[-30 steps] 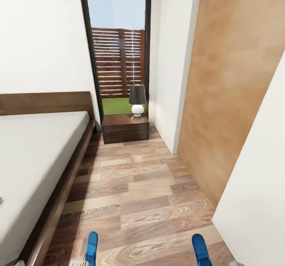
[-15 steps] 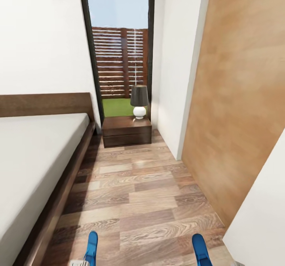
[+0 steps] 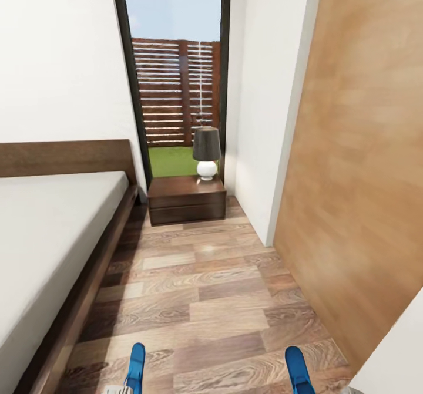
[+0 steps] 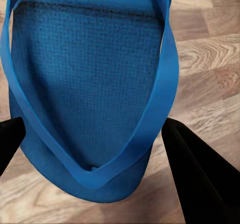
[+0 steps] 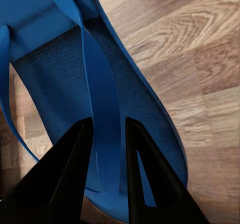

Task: In the bedroom, move the book from the bed onto either nightstand, and place the two sandals side by side next to the bed.

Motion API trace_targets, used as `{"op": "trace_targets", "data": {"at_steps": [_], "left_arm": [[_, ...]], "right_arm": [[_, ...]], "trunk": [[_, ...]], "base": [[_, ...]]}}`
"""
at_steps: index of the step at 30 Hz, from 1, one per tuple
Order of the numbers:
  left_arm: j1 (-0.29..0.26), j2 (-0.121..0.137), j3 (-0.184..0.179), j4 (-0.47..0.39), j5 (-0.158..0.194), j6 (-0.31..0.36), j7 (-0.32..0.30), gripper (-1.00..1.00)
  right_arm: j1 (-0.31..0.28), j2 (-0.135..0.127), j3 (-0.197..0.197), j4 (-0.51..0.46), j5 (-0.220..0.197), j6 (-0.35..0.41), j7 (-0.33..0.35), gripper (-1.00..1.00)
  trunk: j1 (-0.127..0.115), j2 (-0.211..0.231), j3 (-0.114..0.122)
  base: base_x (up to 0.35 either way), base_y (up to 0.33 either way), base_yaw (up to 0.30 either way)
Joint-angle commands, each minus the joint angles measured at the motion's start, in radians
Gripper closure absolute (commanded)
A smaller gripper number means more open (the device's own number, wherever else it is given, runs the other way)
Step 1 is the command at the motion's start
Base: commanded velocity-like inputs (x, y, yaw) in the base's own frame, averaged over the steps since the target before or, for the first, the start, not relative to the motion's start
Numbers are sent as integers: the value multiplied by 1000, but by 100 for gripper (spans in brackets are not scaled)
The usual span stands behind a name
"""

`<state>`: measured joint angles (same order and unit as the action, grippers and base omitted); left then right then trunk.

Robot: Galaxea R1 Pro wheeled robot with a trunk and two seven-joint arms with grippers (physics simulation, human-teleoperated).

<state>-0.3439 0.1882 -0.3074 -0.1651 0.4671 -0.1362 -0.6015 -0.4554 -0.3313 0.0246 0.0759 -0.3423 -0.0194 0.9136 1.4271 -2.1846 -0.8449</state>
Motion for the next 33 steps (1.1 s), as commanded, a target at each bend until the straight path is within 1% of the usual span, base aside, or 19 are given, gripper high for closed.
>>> {"op": "trace_targets", "data": {"at_steps": [1, 26, 33], "left_arm": [[-1, 1, -7, 1, 5, -6, -3, 100], [-1, 1, -6, 1, 6, -6, -3, 100], [-1, 1, 4, 1, 6, -7, -3, 100]], "right_arm": [[-2, 0, 1, 3, -7, -1, 7, 100], [-2, 0, 1, 4, -7, -1, 7, 100], [-2, 0, 1, 4, -7, -1, 7, 100]], "trunk": [[0, 0, -1], [0, 0, -1], [0, 0, -1]], "base": [[325, 0, 0], [327, 0, 0], [328, 0, 0]]}}
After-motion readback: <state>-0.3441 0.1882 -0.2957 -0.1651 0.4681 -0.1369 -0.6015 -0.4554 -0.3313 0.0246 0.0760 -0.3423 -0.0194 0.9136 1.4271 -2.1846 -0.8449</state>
